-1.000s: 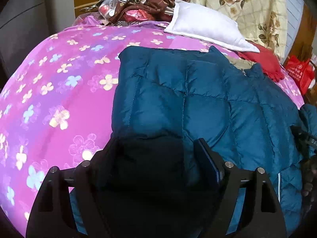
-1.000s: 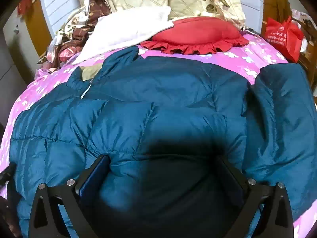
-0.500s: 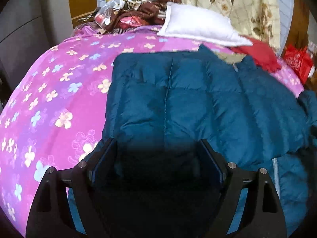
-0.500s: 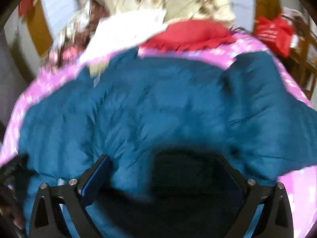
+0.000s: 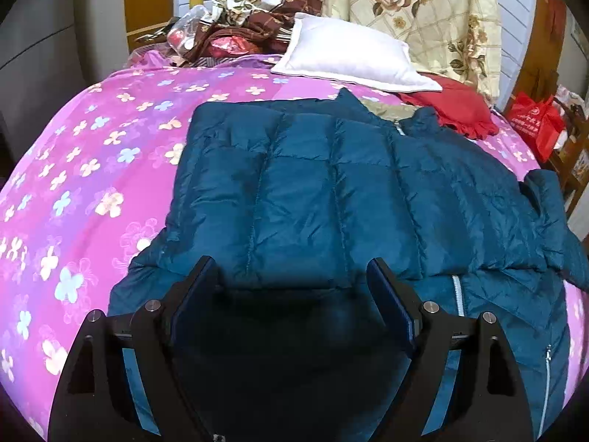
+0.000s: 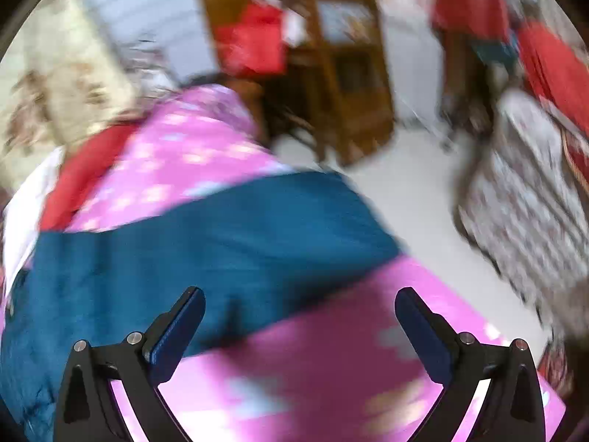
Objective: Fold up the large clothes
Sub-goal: 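Move the right gripper to the other sleeve and grasp its cuff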
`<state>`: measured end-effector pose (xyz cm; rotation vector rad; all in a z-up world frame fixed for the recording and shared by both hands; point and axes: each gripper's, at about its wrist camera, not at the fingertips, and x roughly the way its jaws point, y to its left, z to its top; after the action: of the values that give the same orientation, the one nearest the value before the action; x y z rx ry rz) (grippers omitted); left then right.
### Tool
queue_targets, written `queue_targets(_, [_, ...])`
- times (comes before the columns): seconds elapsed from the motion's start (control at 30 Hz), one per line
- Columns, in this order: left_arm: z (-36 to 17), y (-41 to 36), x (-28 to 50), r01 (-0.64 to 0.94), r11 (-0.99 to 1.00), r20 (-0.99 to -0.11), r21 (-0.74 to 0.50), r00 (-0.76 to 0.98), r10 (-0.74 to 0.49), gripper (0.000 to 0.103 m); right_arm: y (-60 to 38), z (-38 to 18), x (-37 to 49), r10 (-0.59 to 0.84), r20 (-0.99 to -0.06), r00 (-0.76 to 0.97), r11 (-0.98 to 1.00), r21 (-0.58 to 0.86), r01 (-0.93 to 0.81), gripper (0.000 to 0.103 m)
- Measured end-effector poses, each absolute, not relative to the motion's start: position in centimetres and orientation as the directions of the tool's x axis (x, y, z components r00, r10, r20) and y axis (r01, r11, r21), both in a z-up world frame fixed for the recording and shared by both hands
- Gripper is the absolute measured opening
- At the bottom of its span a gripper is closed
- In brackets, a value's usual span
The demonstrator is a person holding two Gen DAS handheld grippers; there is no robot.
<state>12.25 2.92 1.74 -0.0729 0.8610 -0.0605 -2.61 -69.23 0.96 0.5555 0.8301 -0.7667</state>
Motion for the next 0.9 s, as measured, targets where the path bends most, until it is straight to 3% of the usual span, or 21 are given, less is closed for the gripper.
queue_targets(0.13, [1.2, 3.4, 12.5, -0.004, 0.994, -0.766, -0.106, 0.638, -0.079, 0.083, -73.0, -1.6, -3.7, -0.287, -0.828, 0.482, 0.56, 0.263, 0.786, 0.101])
queue_targets(0.43, [0.0, 3.8, 12.8, -0.04, 0.995, -0.786, -0.089, 0.617, -0.045, 0.083, -71.0, -3.0, 1.6, -0.394, -0.827, 0.401, 0.704, 0.01, 0.71, 0.101])
queue_targets(0.53, [0.0, 3.7, 12.8, -0.036, 0.995, -0.786, -0.089, 0.616, -0.048, 0.083, -70.2, -2.8, 1.1, -0.391, -0.808, 0.44, 0.739, 0.01, 0.674, 0.082])
queue_targets(0.57, [0.0, 3.7, 12.8, -0.035, 0.995, -0.786, -0.09, 0.616, -0.05, 0.083, -69.7, -2.5, 1.0, -0.38, -0.801, 0.462, 0.761, 0.013, 0.649, 0.062])
queue_targets(0.6, [0.1, 3.7, 12.7, -0.033, 0.995, -0.787, -0.091, 0.615, -0.052, 0.083, -69.1, -2.4, 1.0, -0.365, -0.797, 0.481, 0.78, 0.02, 0.625, 0.036])
queue_targets(0.67, [0.1, 3.8, 12.8, -0.034, 0.995, -0.788, -0.093, 0.614, -0.052, 0.083, -68.4, -2.2, 1.0, -0.358, -0.802, 0.478, 0.793, 0.009, 0.609, 0.015])
queue_targets(0.73, [0.1, 3.9, 12.8, -0.04, 0.997, -0.791, -0.07, 0.611, -0.031, 0.083, -67.1, -0.9, 0.5, -0.399, -0.771, 0.496, 0.79, -0.014, 0.613, 0.009])
queue_targets(0.9, [0.9, 5.1, 12.8, -0.072, 0.994, -0.791, -0.079, 0.612, -0.019, 0.083, -62.4, 3.2, 0.3, -0.511, -0.681, 0.524, 0.785, -0.123, 0.607, 0.008])
